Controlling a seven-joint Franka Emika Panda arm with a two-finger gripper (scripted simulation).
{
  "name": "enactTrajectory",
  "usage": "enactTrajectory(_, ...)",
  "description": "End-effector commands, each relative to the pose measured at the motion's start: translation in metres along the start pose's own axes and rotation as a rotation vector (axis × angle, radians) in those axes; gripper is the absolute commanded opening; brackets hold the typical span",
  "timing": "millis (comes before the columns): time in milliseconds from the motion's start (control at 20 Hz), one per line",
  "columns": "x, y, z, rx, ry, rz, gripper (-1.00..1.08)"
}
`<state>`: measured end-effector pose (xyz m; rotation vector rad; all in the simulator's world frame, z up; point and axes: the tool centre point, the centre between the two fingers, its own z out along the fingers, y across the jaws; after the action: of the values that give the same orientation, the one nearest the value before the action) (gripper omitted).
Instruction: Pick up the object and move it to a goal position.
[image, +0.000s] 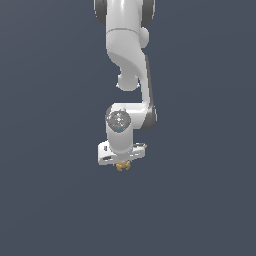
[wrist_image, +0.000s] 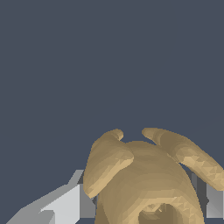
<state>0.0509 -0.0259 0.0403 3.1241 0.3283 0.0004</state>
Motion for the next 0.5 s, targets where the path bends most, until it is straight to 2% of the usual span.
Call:
enactTrajectory(0, 0.0, -0.001, 0.0, 0.0, 0.0, -0.001, -1.0)
enactTrajectory(450, -0.002, -0.006, -0.011, 0.0, 0.0, -0.001, -1.0)
